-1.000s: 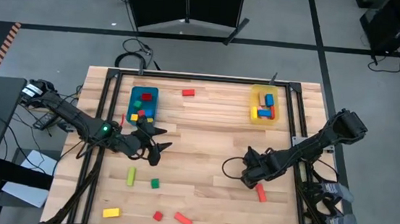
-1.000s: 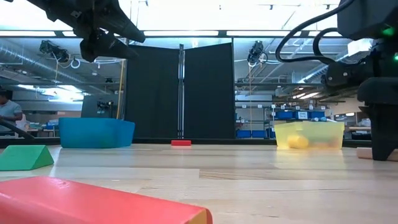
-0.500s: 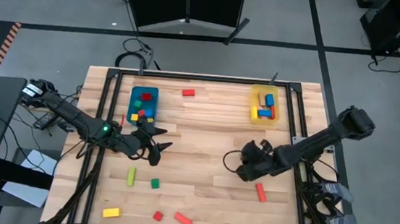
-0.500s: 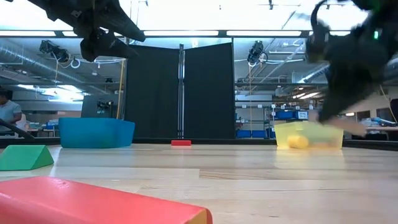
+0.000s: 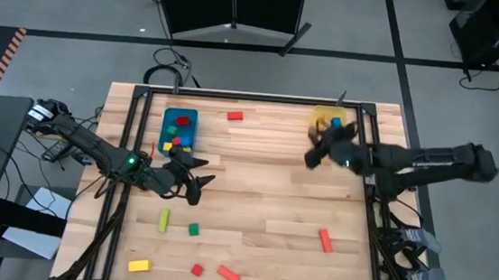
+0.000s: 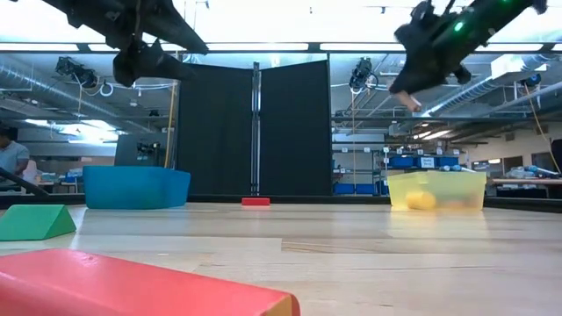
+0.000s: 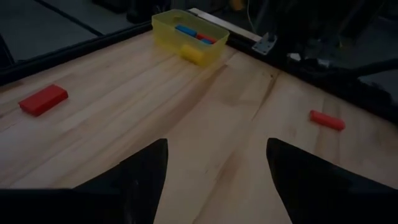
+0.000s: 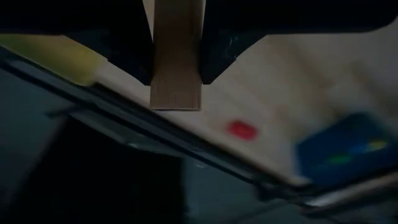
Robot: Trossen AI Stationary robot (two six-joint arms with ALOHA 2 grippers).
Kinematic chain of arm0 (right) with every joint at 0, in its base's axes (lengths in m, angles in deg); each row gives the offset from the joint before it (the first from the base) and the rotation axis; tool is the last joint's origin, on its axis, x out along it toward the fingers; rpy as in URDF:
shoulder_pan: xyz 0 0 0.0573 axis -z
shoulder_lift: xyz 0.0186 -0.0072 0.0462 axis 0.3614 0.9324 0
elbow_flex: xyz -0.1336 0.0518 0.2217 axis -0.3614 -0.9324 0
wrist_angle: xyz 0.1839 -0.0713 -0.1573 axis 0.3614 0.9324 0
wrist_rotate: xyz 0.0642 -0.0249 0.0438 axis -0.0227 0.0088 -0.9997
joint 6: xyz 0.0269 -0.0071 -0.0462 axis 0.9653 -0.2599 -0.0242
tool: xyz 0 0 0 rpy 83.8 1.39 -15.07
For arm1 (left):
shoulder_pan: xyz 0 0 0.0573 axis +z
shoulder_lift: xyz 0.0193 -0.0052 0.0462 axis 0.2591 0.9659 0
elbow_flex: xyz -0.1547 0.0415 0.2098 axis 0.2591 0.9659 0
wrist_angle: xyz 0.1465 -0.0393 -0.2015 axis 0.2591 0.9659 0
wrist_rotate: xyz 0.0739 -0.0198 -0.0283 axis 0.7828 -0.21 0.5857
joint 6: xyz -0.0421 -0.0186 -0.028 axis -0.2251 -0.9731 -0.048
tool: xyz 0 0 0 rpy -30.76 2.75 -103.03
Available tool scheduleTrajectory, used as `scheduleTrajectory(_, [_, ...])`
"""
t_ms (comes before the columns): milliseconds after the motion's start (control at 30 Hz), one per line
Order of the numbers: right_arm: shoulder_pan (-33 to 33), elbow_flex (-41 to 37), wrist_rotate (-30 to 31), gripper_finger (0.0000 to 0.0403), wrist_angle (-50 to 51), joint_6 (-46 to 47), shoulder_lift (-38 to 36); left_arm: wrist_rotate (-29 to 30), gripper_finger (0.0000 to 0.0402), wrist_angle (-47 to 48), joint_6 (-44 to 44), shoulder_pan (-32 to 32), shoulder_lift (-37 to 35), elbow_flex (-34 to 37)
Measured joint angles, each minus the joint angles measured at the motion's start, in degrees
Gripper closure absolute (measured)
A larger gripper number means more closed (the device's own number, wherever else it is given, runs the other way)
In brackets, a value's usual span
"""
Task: Sort blocks by size
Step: Put the large light brown block into the yellow bin, then put the small green block into the blue bin
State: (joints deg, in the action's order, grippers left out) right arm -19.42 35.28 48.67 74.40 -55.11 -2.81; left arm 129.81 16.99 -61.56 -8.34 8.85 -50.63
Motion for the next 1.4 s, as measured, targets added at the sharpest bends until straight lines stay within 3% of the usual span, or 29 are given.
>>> scheduleTrajectory(333, [25.5,0.0,-13.6,0.0290,0.6,-4.8,7.8,0.0,0.0122,-2.7,-1.4,0.0,3.3,0.0])
scheduleTrajectory(567, [36.3,0.0,-19.0,0.0289,0.6,-5.8,15.4,-1.6,0.0122,-5.1,-3.1,0.0,6.6,0.0])
scheduleTrajectory(633, [37.8,0.0,-19.7,0.0262,0.5,-6.2,17.0,-2.4,0.0122,-5.1,-4.4,0.0,7.5,0.0])
scheduleTrajectory(833, [37.5,0.0,-23.1,0.0121,-5.9,-9.3,17.2,-13.0,0.0122,-3.6,-5.4,0.1,10.1,0.0])
scheduleTrajectory(967, [35.7,0.0,-24.6,0.0071,-11.0,-11.4,14.9,-20.1,0.0122,-0.8,-3.0,-0.2,12.6,0.0])
scheduleTrajectory(1167, [29.5,0.0,-27.9,0.0060,-14.5,-14.5,11.5,-30.4,0.0122,-0.5,-1.1,-3.0,16.9,-0.1])
scheduleTrajectory(1400, [21.7,0.0,-27.6,0.0086,-15.6,-16.1,11.7,-32.0,0.0146,17.0,0.9,-8.8,20.1,-7.5])
